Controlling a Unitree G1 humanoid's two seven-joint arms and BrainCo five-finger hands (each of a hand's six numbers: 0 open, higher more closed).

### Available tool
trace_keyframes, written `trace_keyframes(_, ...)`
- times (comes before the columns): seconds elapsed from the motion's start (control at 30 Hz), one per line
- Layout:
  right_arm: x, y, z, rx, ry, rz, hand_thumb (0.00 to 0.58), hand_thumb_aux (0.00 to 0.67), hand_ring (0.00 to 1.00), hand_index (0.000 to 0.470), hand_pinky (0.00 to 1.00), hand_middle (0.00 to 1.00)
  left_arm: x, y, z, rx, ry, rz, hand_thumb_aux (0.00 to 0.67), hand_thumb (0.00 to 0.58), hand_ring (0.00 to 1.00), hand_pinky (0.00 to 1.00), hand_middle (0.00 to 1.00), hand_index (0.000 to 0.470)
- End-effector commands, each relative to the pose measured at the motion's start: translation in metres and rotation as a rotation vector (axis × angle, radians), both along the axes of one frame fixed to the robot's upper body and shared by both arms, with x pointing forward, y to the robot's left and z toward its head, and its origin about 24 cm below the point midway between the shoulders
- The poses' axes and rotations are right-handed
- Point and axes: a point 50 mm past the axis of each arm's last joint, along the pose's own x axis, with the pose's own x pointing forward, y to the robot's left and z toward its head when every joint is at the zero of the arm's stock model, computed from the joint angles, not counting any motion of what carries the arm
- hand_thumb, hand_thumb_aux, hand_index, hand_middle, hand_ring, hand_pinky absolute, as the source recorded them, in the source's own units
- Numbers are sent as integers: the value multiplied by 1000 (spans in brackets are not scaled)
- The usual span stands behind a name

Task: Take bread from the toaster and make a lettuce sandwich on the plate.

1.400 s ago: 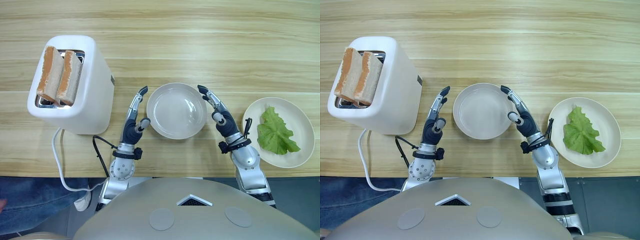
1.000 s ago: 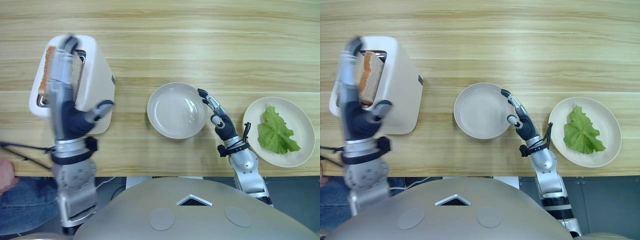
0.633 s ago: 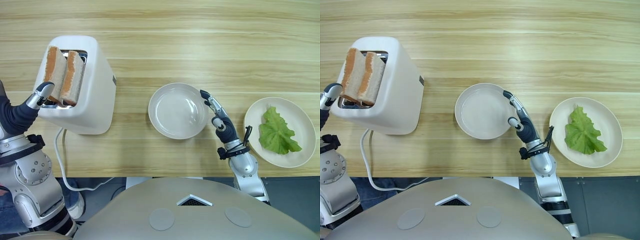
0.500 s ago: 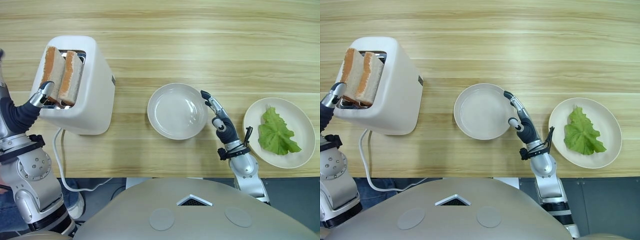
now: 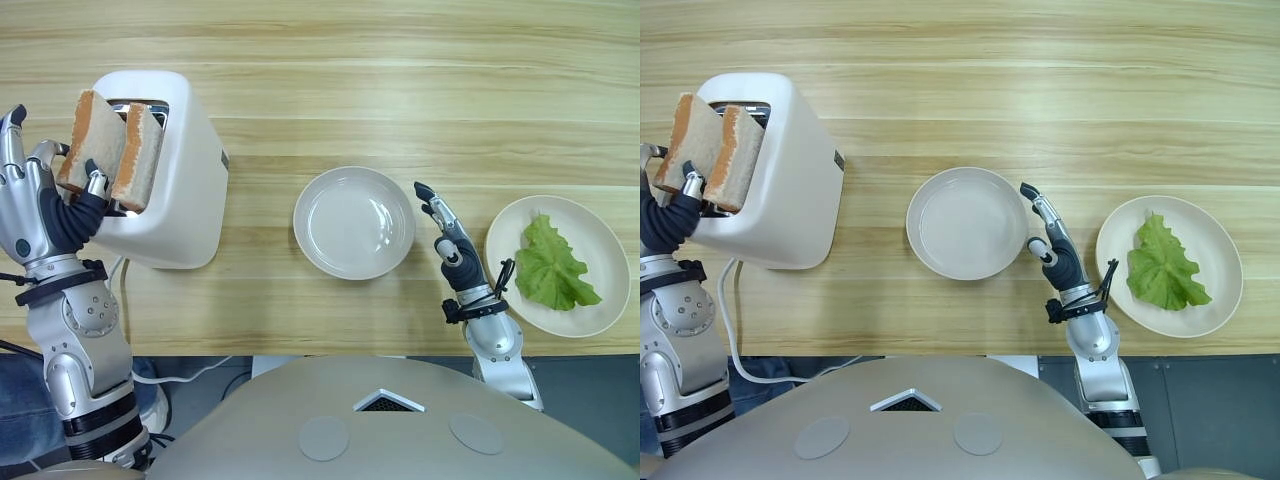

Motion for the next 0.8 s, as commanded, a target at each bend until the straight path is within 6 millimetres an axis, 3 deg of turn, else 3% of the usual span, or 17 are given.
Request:
trace_keyframes(0.03, 1, -1, -1, 9, 4, -7, 0, 0, 0, 0, 0, 0, -2, -2, 11, -33, -62, 0, 670, 580, 275, 275, 275, 470)
trace_keyframes(0.07, 1, -1, -1, 9, 5, -7, 0, 0, 0, 0, 0, 0, -2, -2, 16, -32, -89, -6, 670, 580, 1000, 1000, 1000, 470)
trace_keyframes(0.43, 3, 2, 0, 16, -7, -4, 0, 0, 0, 0, 0, 0, -8, -1, 75, -8, -461, -50, 670, 580, 1000, 1000, 1000, 470)
trace_keyframes(0.53, 7, 0, 9, 37, -49, -11, 0, 0, 0, 0, 0, 0, -19, -6, 108, 79, -657, -70, 670, 580, 1000, 1000, 1000, 470)
trace_keyframes(0.6, 12, -1, 22, 67, -102, -13, 0, 0, 0, 0, 0, 0, -24, -22, 132, 103, -794, -174, 670, 580, 1000, 1000, 1000, 470)
trace_keyframes(0.7, 25, -8, 45, 84, -166, -23, 0, 0, 0, 0, 0, 0, -7, -52, 134, -180, -776, -438, 670, 580, 1000, 1000, 1000, 470)
trace_keyframes(0.8, 41, -29, 66, 20, -191, -68, 0, 0, 0, 0, 0, 0, 25, -88, 107, -651, -549, -737, 670, 580, 1000, 1000, 1000, 470)
